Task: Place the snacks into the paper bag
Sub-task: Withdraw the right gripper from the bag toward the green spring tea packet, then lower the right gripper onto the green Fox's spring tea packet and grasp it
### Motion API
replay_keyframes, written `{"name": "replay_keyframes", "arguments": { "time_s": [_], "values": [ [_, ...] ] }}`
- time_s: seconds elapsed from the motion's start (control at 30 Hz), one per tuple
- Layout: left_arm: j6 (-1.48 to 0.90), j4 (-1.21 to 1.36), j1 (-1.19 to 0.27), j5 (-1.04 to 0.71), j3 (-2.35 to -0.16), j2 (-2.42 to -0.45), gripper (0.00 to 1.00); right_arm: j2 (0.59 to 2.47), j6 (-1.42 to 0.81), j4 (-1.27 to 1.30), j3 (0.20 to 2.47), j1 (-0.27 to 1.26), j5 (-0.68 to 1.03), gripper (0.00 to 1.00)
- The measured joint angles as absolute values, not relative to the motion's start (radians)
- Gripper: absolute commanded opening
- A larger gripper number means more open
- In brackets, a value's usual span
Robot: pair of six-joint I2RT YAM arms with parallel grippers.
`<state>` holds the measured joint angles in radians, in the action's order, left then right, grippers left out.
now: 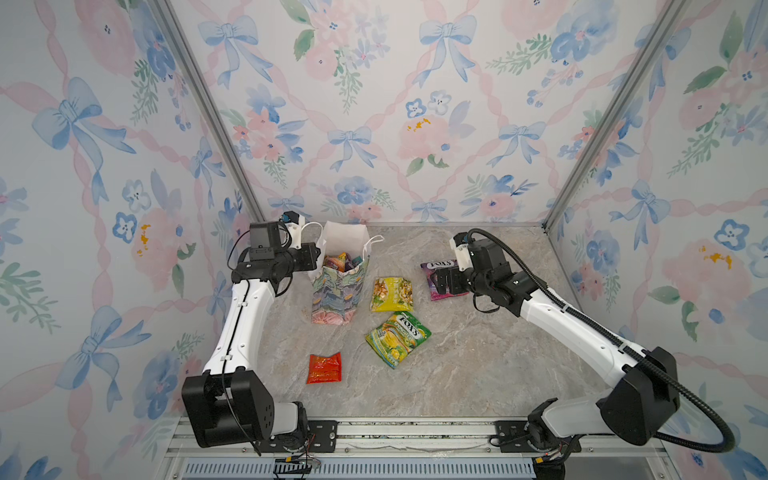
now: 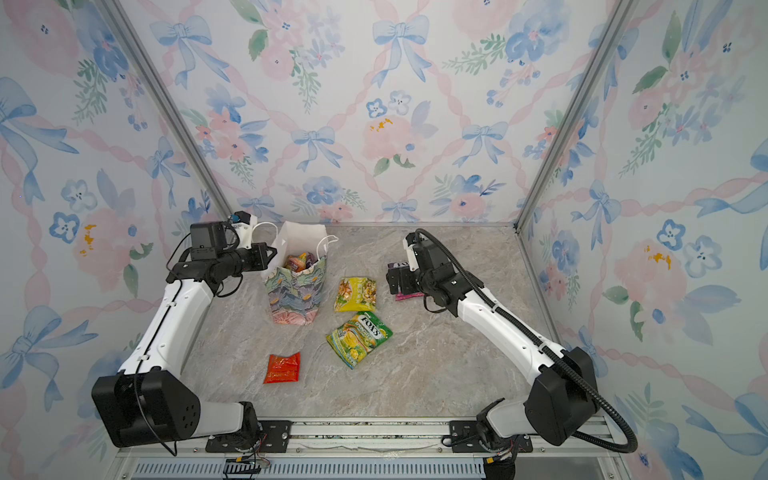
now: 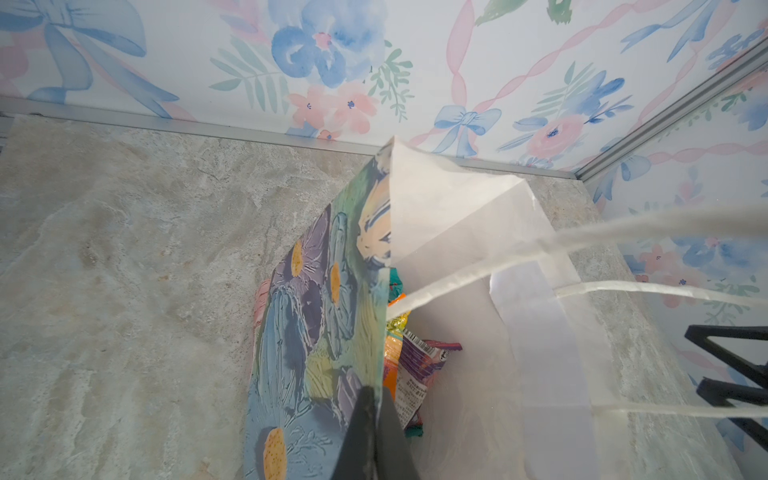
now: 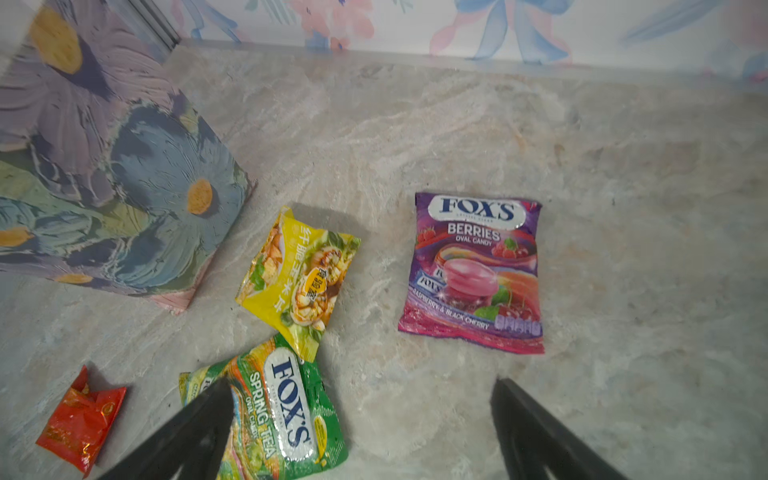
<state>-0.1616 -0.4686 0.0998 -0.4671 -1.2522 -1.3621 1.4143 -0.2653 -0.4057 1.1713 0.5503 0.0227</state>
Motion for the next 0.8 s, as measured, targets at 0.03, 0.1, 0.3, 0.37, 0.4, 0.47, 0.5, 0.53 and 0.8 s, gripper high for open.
{"name": "replay_keyframes", "arguments": {
  "time_s": [0.03,0.1,0.3,0.37,0.4,0.47,0.5,0.53,0.8],
  "values": [
    [-0.162,-0.469,0.100,-0.467,-1.252,-1.362,0.00,1.419,-0.267,-0.411,1.163,0.550,0.037,0.98],
    [-0.162,-0.469,0.100,-0.467,-1.252,-1.362,0.00,1.443,-0.269,-0.422,1.159,0.549,0.078,0.94],
    [-0.162,-0.469,0.100,-0.467,-1.252,-1.362,0.00,1.615,-0.244,-0.462,1.168,0.559,0.214,0.84],
    [-0.162,-0.469,0.100,-0.467,-1.252,-1.362,0.00,1.679,-0.231,-0.481,1.177,0.569,0.237,0.81],
    [-0.162,-0.469,0.100,-0.467,-1.251,-1.362,0.00,1.705,-0.226,-0.487,1.182,0.575,0.245,0.80],
    [-0.162,-0.468,0.100,-0.467,-1.251,-1.362,0.00,1.752,-0.216,-0.495,1.194,0.593,0.258,0.80],
    [-0.162,-0.468,0.100,-0.467,-1.251,-1.362,0.00,1.766,-0.213,-0.497,1.199,0.600,0.263,0.80],
    [-0.162,-0.468,0.100,-0.467,-1.251,-1.362,0.00,1.780,-0.208,-0.498,1.204,0.609,0.267,0.80],
    [-0.162,-0.467,0.100,-0.467,-1.249,-1.362,0.00,1.864,-0.190,-0.497,1.261,0.653,0.278,0.82]
  ]
}}
